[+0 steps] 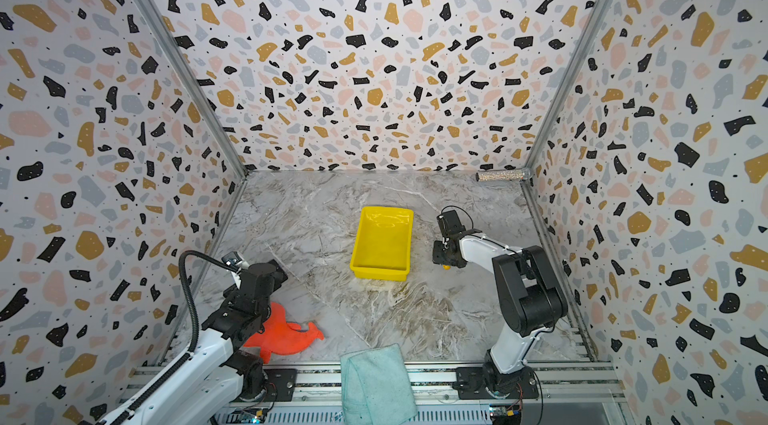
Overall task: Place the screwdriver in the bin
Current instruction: 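Lower the right gripper over the screwdriver handle and close on it, then lift the screwdriver with the right gripper and carry it over the bin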
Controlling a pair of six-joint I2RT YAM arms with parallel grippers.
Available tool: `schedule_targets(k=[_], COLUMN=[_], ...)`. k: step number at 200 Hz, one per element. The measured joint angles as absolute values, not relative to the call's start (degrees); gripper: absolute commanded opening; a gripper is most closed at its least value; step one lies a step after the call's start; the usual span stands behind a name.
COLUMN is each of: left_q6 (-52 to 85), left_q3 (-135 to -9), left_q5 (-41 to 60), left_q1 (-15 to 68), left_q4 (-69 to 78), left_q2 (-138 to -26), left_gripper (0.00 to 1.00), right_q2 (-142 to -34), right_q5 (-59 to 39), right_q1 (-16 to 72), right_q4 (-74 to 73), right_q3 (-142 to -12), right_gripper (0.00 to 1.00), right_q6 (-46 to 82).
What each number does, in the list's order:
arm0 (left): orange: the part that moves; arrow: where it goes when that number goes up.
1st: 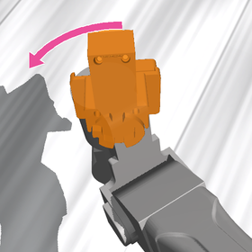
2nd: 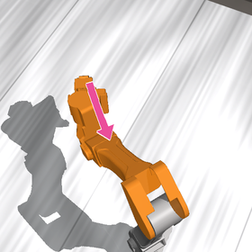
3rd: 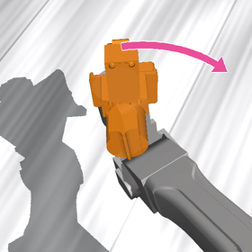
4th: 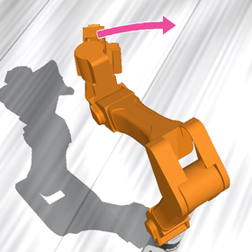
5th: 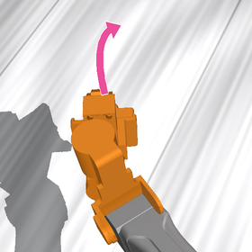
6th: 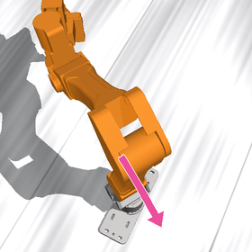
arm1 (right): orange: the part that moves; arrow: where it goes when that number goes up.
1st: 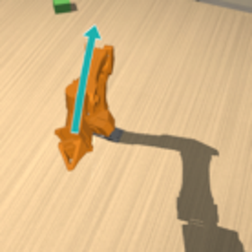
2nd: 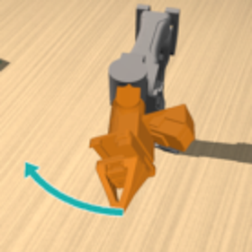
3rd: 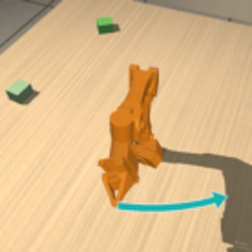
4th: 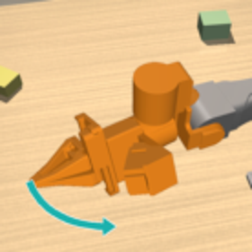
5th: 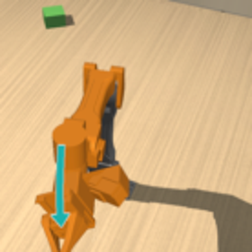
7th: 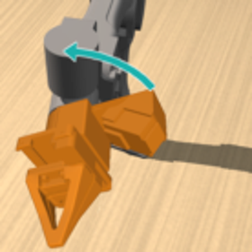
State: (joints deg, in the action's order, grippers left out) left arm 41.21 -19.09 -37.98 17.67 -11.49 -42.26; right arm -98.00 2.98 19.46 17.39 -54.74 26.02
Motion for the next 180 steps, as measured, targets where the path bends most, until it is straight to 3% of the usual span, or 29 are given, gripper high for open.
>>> schedule_targets(k=[21, 41, 89, 106, 142, 157, 180], left_q6=[41.2, 41.2, 41.2, 41.2, 41.2, 41.2, 41.2], left_q3=[-19.1, -19.1, -19.1, -19.1, -19.1, -19.1, -19.1], left_q5=[-38.0, -38.0, -37.8, -37.8, -37.7, -37.6, -37.5], left_q1=[17.7, 17.7, 17.7, 17.7, 17.7, 17.7, 17.7], left_q4=[-11.4, -11.4, -11.3, -11.3, -11.3, -11.3, -11.2], left_q2=[-42.4, -42.6, -42.7, -42.7, -42.8, -42.8, -42.8], left_gripper=[1.00, 1.00, 1.00, 1.00, 1.00, 1.00, 1.00], right_q2=[-97.9, -97.7, -97.6, -97.8, -97.8, -97.4, -95.9], right_q5=[3.8, 4.4, 4.3, 4.3, 4.5, 4.8, 5.0], right_q1=[20.3, 21.1, 21.3, 21.3, 21.3, 21.3, 21.3], right_q4=[16.7, 16.0, 15.4, 14.9, 14.7, 14.1, 13.9], right_q3=[-54.2, -53.6, -53.6, -53.6, -53.4, -52.8, -51.3], right_gripper=[0.32, 0.32, 0.44, 0.44, 0.32, 0.22, 0.19], right_q6=[27.0, 28.1, 29.7, 29.9, 30.5, 30.8, 31.1])
